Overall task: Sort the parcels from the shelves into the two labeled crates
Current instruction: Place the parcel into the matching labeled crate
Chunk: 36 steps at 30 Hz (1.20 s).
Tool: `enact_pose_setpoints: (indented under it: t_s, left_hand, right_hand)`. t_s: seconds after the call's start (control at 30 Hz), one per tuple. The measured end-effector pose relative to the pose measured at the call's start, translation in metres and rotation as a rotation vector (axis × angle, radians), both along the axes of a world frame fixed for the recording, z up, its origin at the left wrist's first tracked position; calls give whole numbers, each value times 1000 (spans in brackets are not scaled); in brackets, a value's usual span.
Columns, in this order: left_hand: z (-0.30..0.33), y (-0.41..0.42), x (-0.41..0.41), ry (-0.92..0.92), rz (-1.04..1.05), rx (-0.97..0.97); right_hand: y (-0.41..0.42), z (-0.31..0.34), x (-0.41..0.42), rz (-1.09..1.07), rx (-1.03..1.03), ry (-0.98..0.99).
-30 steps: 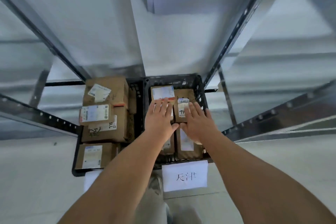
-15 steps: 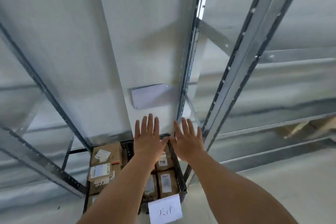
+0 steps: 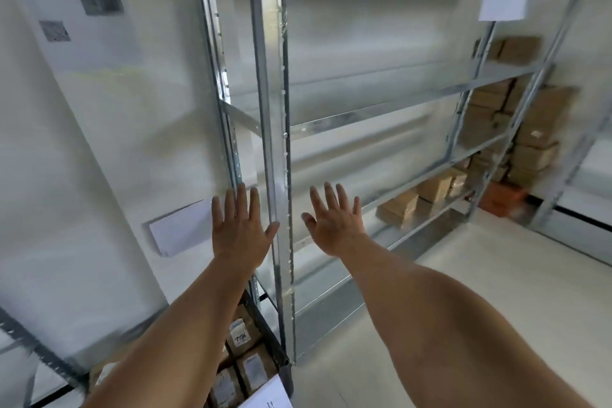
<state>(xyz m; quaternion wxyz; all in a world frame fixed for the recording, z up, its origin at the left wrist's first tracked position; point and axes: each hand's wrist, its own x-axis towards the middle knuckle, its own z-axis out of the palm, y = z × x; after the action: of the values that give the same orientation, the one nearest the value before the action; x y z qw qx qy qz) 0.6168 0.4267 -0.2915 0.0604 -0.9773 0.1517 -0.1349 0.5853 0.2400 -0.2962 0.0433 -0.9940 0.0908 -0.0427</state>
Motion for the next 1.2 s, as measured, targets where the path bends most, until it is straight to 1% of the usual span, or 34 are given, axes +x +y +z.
enact_pose_setpoints:
  t_s: [0.17, 0.33, 0.6, 0.73, 0.93, 1.1, 1.2]
  left_hand:
    - [7, -86, -14, 4, -59, -24]
    - [-6, -193, -16, 30, -61, -34]
    - [-27, -382, -19, 103, -56, -76]
    - [-39, -453, -6, 137, -53, -53]
    - [-63, -558, 38, 171, -72, -30]
    - [-91, -651, 101, 215, -58, -74]
    - [-105, -702, 139, 255, -40, -90]
  right_hand:
    - [-81, 3, -21, -71, 27, -43]
    - [-189, -1, -32, -104, 27, -48]
    - [-374, -9, -43, -103, -14, -20]
    - [-448, -17, -39, -127, 31, 21]
    - [-551, -50, 6, -131, 24, 65]
    - [-635, -74, 72, -116, 19, 101]
    - [-679, -81, 111, -110, 38, 156]
